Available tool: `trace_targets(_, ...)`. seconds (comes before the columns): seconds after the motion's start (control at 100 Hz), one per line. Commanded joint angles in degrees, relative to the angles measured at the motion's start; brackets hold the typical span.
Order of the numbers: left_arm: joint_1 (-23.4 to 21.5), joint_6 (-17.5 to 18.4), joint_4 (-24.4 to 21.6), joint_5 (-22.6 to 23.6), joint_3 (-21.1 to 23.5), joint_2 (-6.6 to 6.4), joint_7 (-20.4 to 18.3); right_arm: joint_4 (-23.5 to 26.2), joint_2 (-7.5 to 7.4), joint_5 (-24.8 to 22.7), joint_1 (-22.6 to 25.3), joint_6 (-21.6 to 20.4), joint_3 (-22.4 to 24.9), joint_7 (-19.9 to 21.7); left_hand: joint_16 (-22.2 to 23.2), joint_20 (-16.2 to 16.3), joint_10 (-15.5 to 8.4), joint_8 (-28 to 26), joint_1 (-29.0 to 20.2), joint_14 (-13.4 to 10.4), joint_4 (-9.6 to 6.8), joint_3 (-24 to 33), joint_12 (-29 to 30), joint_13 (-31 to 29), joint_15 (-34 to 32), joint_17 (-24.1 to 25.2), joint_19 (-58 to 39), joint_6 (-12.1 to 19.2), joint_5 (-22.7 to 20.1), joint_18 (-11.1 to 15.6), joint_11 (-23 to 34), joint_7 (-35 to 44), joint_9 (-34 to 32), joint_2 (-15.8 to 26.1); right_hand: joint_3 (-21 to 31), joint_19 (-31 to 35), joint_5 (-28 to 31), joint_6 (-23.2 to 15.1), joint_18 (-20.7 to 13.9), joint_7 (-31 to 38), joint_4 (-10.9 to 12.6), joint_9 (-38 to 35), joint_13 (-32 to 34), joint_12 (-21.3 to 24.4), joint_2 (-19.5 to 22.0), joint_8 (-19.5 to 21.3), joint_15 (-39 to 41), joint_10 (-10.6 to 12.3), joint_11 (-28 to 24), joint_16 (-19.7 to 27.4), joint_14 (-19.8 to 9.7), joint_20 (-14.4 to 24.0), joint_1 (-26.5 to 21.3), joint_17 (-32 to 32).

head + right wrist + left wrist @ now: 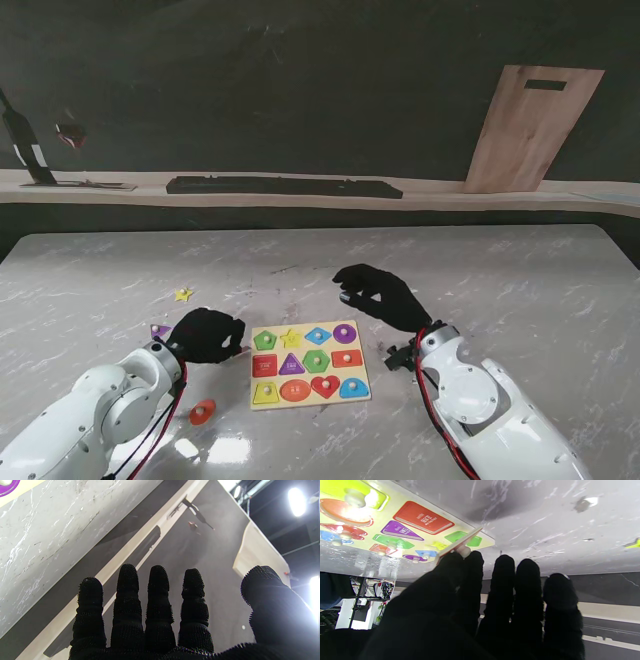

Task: Fit puzzle pieces into a puzzle board

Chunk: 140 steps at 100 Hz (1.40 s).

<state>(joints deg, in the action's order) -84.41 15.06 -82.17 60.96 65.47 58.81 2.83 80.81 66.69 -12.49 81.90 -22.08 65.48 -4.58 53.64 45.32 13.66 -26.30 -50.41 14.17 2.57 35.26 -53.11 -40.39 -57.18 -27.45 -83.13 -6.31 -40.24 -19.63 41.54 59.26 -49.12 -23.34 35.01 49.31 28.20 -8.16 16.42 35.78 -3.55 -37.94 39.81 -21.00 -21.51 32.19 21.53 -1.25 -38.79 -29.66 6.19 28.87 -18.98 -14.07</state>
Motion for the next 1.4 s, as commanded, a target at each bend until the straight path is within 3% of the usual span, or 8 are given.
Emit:
trace_targets(0.0,0.94,0.50,0.62,-0.57,-0.84,0.41,0.05,0.22,0.17,0.07,0.35,-0.42,-0.03,0.03,0.18,-0.26,-0.29,-0.59,-0.59,-0.01,-2.06,1.99,-0.73,-0.88,-1.68,-0.39,-2.14,1.60,-0.82,-0.42,0.15,2.08,-0.49,-0.15,-1.41,1.08,1.60,-1.72,0.44,-1.16,1.34,-1.18,0.83,-0.25,1.50,0.60,0.90,0.14,-0.08,-0.27,0.31,0.54,-0.97,0.51)
trace_targets(0.69,10.58,4.94,7.90,-5.27,-10.61,0.69,-0.82,-0.05,0.25,1.01,0.52,-1.83,0.94,-0.08,0.04,-0.84,-0.96,-0.20,-0.24,-0.78,-1.60,1.65,-0.34,-0.76,-1.58,-0.36,-2.19,2.25,-0.07,0.24,0.71,2.97,-0.04,0.17,-1.56,1.09,1.65,-1.67,0.50,-1.20,1.35,-1.31,0.91,-0.24,1.53,0.58,0.88,0.17,0.00,-0.27,0.28,0.54,-1.04,0.49)
trace_targets(1.1,10.28,6.33,8.02,-5.40,-11.47,0.57,-0.86,0.12,0.29,1.17,0.74,-2.05,1.26,-0.28,-0.12,-1.19,-1.54,0.02,0.01,-1.25,-1.31,1.35,-0.14,-0.44,-1.31,0.03,-2.04,2.68,0.56,0.83,0.92,3.43,0.35,0.51,-1.64,1.08,1.66,-1.68,0.49,-1.27,1.36,-1.32,0.94,-0.25,1.58,0.56,0.84,0.12,0.05,-0.26,0.28,0.52,-1.09,0.49)
trace_targets(1.39,10.75,7.40,9.12,-2.48,-11.89,0.14,1.26,-0.14,0.26,1.26,0.61,-2.15,1.21,-0.11,-0.29,-1.46,-1.92,0.18,0.02,-1.73,-1.02,0.80,0.01,0.02,-0.89,0.48,-1.77,3.09,1.15,1.29,1.00,3.80,0.85,0.97,-1.65,1.05,1.62,-1.74,0.46,-1.31,1.38,-1.36,0.93,-0.26,1.61,0.56,0.82,0.14,0.04,-0.27,0.33,0.51,-1.14,0.50)
